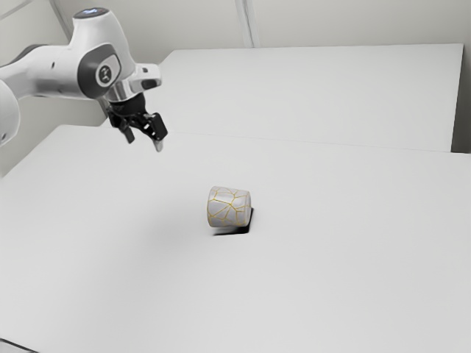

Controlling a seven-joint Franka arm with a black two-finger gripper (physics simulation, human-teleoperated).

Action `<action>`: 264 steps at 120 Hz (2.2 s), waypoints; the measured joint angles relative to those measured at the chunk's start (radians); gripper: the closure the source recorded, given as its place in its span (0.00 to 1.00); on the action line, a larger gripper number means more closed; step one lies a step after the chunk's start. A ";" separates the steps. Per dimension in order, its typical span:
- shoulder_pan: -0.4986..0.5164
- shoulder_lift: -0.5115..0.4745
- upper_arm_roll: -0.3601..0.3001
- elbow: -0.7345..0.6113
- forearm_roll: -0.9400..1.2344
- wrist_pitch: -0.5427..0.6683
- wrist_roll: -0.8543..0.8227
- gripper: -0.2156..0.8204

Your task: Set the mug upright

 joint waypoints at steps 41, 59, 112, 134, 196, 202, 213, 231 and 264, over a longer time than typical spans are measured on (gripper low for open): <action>0.044 0.029 0.044 -0.168 -0.447 0.108 0.081 0.21; 0.059 0.067 0.065 -0.208 -0.692 0.104 0.169 0.21; 0.050 0.126 0.068 -0.295 -1.018 0.090 0.393 0.21; 0.022 0.156 0.064 -0.286 -1.080 0.093 0.455 0.21; -0.014 0.231 0.053 -0.247 -1.218 0.102 0.564 0.21; -0.015 0.233 0.047 -0.245 -1.229 0.104 0.570 0.22; -0.021 0.239 0.038 -0.245 -1.246 0.109 0.581 0.30; -0.024 0.241 0.034 -0.255 -1.296 0.113 0.603 0.46; -0.024 0.240 0.033 -0.274 -1.368 0.115 0.652 0.85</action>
